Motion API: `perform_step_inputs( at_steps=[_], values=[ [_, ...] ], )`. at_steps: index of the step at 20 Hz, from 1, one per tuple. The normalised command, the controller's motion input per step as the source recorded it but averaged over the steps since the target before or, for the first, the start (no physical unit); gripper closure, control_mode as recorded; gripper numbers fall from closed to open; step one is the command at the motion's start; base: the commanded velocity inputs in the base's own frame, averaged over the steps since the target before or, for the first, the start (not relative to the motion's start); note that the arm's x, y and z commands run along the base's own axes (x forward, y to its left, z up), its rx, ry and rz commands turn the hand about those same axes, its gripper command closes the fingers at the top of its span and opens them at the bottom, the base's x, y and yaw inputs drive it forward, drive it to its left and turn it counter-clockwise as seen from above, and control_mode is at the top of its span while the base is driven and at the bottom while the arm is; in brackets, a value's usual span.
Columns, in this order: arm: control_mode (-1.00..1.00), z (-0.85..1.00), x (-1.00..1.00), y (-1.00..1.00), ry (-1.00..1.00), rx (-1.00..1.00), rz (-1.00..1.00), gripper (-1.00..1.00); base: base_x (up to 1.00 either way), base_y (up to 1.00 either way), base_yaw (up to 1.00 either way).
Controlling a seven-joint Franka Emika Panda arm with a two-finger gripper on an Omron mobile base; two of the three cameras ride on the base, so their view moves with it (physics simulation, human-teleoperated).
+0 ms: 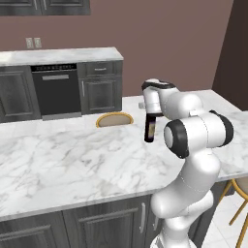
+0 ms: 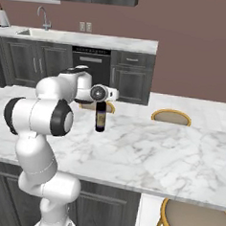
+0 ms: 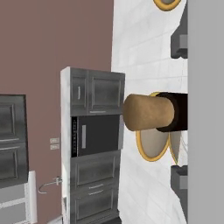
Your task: Get the candle and the wine from the cabinet and move them to the dining counter.
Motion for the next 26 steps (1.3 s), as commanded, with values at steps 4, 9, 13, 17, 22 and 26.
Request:
perform_step_inputs(
  at_steps=[4, 9, 13, 17, 22, 26],
  values=[
    [-1.0, 0.02, -0.05, -0.03, 0.0, 0.0, 0.0, -1.0, 0.0, 0.0, 0.0],
    [-1.0, 0.25, -0.1, -0.01, -0.01, -0.01, 0.0, -1.0, 0.0, 0.0, 0.0],
    [-1.0, 0.35, -0.02, 0.0, -0.01, 0.0, 0.0, -1.0, 0.0, 0.0, 0.0],
    [-1.0, 0.41, -0.03, 0.0, -0.04, 0.0, 0.0, -1.0, 0.0, 0.0, 0.0],
    [-1.0, 0.51, -0.17, -0.02, -0.03, 0.0, 0.0, -1.0, 0.0, 0.0, 0.0],
    [-1.0, 0.58, -0.37, -0.2, 0.0, 0.0, 0.0, -1.0, 0.0, 0.0, 0.0]
  ],
)
